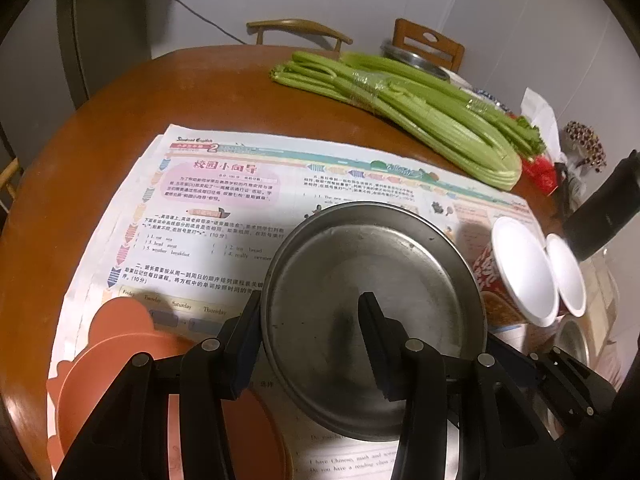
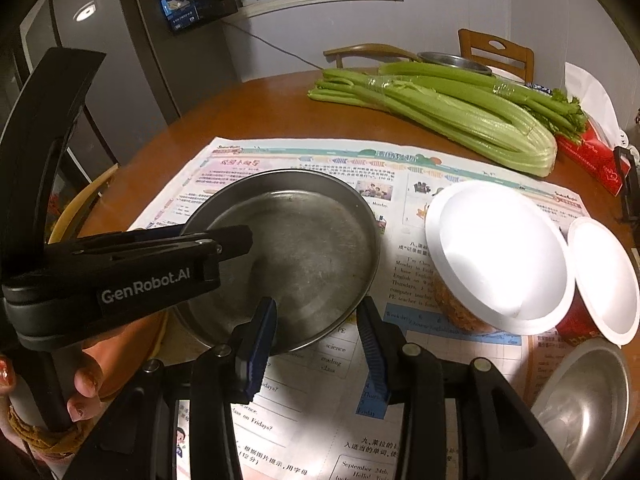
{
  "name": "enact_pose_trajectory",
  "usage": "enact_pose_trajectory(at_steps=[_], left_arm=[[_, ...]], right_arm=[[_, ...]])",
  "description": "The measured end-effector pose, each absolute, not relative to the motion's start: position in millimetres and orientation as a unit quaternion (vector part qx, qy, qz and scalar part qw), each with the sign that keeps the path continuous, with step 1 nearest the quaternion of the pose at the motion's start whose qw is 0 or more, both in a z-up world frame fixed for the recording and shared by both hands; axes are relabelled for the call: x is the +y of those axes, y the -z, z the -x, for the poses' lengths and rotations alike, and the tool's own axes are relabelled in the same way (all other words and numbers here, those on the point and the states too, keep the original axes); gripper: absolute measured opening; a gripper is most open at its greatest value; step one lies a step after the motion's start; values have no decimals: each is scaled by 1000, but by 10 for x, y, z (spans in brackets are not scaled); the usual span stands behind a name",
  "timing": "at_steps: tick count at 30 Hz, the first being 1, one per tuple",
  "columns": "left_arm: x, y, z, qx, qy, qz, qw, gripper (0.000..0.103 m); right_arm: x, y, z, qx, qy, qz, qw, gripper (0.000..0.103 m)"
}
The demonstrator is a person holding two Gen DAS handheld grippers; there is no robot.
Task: Organize plates and bowls
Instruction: 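Close the left tool on the metal plate rim and lift it, then carry the metal plate with the left tool over the orange plate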
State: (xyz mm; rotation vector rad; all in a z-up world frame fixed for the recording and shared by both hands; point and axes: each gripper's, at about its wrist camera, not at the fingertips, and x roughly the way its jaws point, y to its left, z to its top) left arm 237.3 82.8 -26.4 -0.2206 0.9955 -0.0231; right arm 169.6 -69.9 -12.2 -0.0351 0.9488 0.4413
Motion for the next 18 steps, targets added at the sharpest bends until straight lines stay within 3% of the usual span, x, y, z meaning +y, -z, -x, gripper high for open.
enact_pose_trajectory(at_steps=[18], left_arm=[[1154, -238, -1779, 426, -17, 119, 897, 48]], right_arm=[[-477, -342, -1307, 409, -248, 38, 878, 42]])
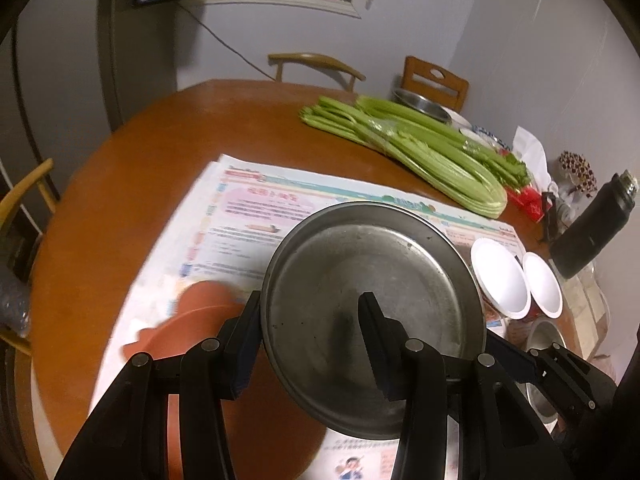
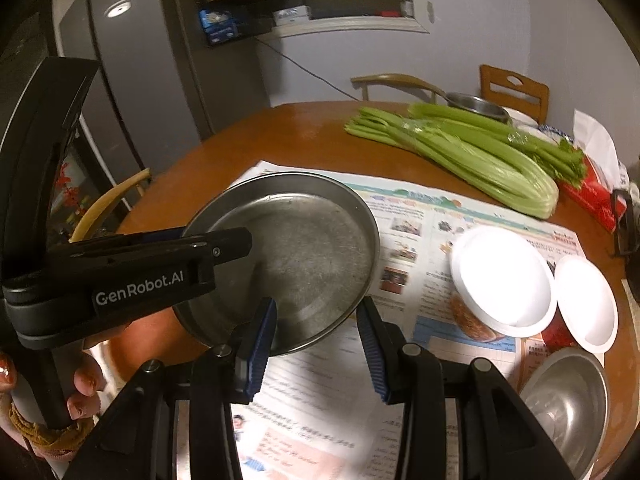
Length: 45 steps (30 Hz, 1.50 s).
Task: Organize plates and bowls
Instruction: 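Carry the metal plate with the left tool over the orange plate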
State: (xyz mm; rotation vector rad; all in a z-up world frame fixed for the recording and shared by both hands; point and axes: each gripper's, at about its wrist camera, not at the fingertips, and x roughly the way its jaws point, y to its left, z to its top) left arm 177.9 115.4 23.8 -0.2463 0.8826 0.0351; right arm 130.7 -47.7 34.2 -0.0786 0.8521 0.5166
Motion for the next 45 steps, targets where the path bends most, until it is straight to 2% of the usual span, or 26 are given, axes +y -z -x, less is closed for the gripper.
enact_pose_trajectory(at_steps=[8, 19, 33, 45], left_arm=[[1514, -337, -1376, 411, -49, 135, 900, 48], [1813, -165, -1012, 412, -78, 156, 894, 48], [1806, 150, -971, 430, -88, 152, 885, 48], [1795, 215, -996, 431, -99, 133, 887, 48]], right_arm=[[-149, -466, -1066, 401, -289, 54, 867, 42], [215, -394, -846, 407, -326, 86, 849, 43], [324, -134, -841, 432, -328, 105, 833, 43], [383, -17, -888, 442, -325, 113, 828, 42]])
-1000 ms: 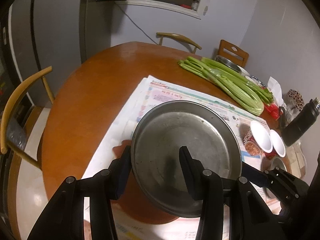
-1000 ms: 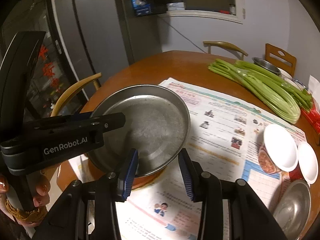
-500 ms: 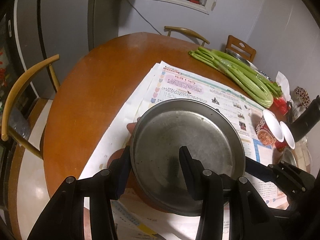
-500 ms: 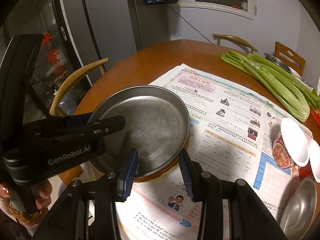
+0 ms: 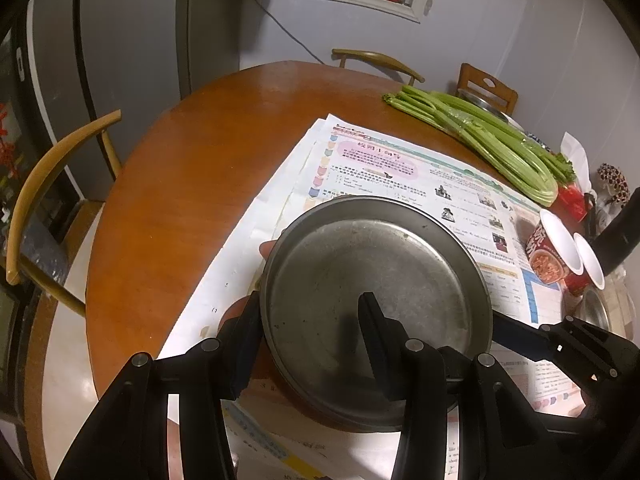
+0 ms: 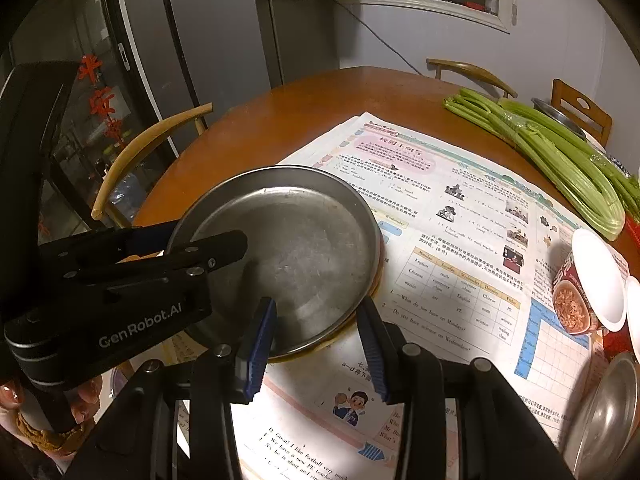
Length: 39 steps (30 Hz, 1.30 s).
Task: Organize plates and bowls
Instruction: 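Carry the metal plate with the left tool over the orange plate, then lower the metal plate onto the orange plate and open the left tool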
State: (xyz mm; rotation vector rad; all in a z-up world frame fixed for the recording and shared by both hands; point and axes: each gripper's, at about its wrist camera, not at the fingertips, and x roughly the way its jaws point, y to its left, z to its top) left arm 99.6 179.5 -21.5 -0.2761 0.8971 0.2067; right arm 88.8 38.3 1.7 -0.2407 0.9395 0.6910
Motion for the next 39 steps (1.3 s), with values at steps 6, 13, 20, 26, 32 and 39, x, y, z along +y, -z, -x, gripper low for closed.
enact_pose_trajectory(at_steps=[6, 13, 20, 26, 32, 39], left_arm=[[1797, 243, -999, 430, -104, 129, 888, 49], [1798, 245, -994, 427, -108, 127, 889, 49], [1807, 231, -987, 425, -109, 126, 890, 49], [1797, 195, -971, 421, -110, 127, 891, 49], [1800, 130, -937, 415, -111, 129, 894, 49], [1760, 36, -887, 404, -112, 130, 898, 49]], right_arm=[[407, 6, -886, 443, -324, 116, 828, 42], [418, 18, -885, 442, -323, 119, 828, 43], [410, 6, -886, 437, -317, 122, 833, 43], [374, -13, -898, 435, -316, 120, 834, 43], [347, -39, -885, 432, -316, 119, 836, 43], [290, -140, -854, 418, -313, 115, 845, 43]])
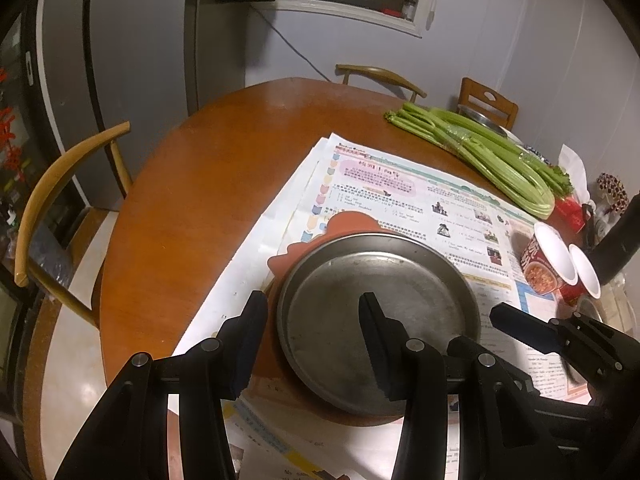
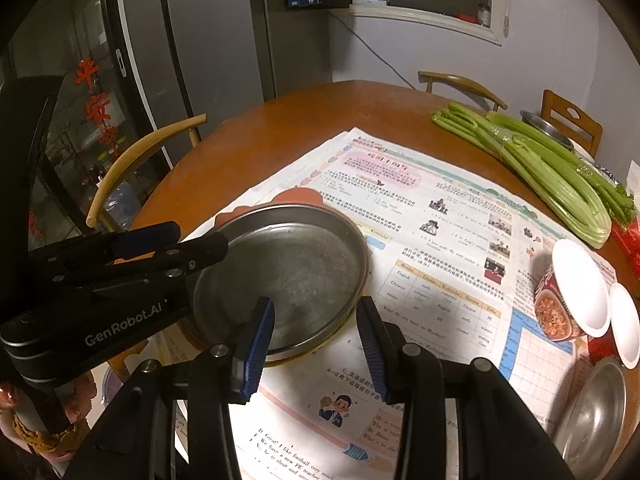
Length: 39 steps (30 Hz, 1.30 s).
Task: Organize plates and bowls
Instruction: 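Lower the metal plate onto the orange plate and open the left tool, then move the left tool to the rim of the steel bowl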
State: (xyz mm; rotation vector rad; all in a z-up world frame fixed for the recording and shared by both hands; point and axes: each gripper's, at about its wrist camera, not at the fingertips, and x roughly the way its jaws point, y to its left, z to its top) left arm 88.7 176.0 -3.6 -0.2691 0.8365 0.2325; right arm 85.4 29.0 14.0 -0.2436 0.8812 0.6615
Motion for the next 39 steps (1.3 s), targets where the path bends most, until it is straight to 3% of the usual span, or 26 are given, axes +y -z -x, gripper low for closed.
enact_pose_trajectory(at_steps=[39], left_arm=[[1067, -587, -599, 353, -84, 97, 927, 50]], right_arm=[[-473, -828, -602, 334, -301, 67, 891, 45]])
